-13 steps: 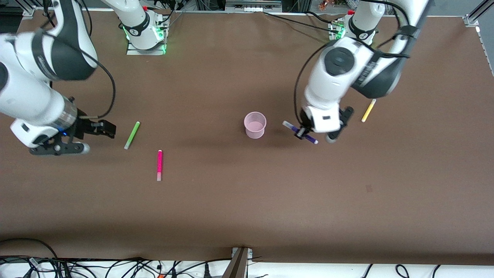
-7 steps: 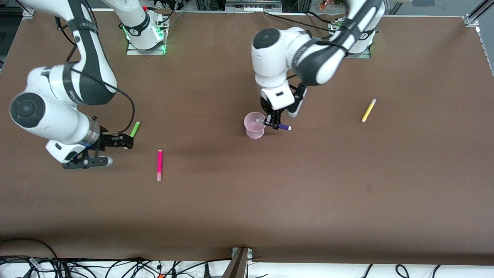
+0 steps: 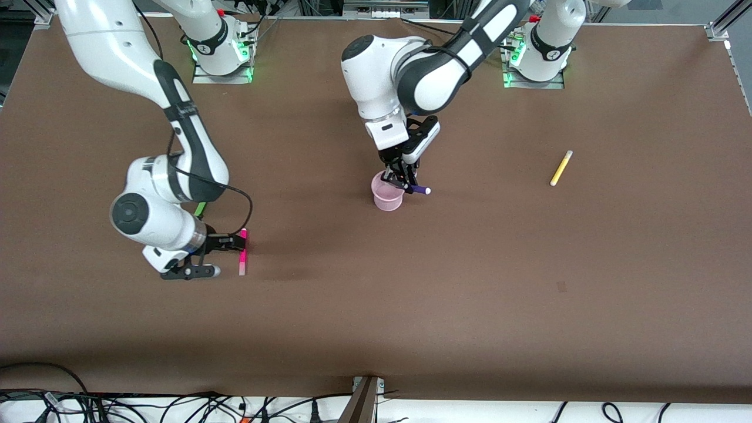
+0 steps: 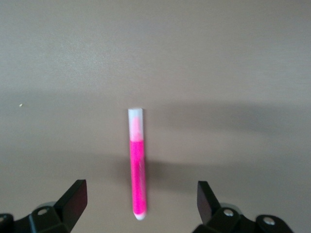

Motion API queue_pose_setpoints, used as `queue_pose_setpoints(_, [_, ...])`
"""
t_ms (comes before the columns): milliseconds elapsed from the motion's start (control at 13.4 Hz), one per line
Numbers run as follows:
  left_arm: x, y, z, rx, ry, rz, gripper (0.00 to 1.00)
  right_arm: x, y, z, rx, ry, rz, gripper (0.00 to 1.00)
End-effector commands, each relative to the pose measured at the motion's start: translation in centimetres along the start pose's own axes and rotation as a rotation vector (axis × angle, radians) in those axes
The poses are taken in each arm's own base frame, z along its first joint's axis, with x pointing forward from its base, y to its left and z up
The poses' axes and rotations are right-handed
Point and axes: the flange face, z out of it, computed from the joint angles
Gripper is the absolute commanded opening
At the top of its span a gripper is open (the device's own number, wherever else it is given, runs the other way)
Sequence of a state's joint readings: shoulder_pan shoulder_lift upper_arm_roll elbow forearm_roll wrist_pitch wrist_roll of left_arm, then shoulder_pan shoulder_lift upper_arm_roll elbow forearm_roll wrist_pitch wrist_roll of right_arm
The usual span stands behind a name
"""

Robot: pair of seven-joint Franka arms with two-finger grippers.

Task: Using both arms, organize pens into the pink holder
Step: 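Carry the purple marker over the holder while the right gripper reaches the pink marker, then lower the purple marker into the holder while the right gripper grasps the pink marker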

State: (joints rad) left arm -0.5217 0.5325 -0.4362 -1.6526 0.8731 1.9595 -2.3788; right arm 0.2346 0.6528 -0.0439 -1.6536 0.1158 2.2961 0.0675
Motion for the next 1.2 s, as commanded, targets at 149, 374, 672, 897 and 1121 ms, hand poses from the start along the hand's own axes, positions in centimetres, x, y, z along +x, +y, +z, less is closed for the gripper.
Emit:
queue_pose_setpoints(149, [-2.2, 0.3, 1.1, -0.024, 0.075, 0.013, 0.00, -1.1, -0.6, 3.0, 0.001, -0.014, 0.037, 0.85])
queue_pose_setpoints(374, [-4.1, -0.4, 2.2, -0.038, 0.122, 0.020, 0.00, -1.9, 0.0, 4.3, -0.004, -0.044, 0.062, 0.63])
queue_pose_setpoints(672, [-5.6, -1.3, 2.4, -0.023, 0.142, 0.043, 0.00, -2.1, 0.4, 4.7, -0.004, -0.051, 0.073, 0.42])
queue_pose_setpoints(897, [-5.8, -1.4, 2.2, -0.027, 0.147, 0.046, 0.18, -2.1, 0.3, 4.9, -0.004, -0.055, 0.072, 0.14])
queue_pose_setpoints(1121, [-5.3, -1.0, 2.0, -0.026, 0.157, 0.034, 0.56, -1.9, 0.5, 4.5, -0.003, -0.053, 0.071, 0.00])
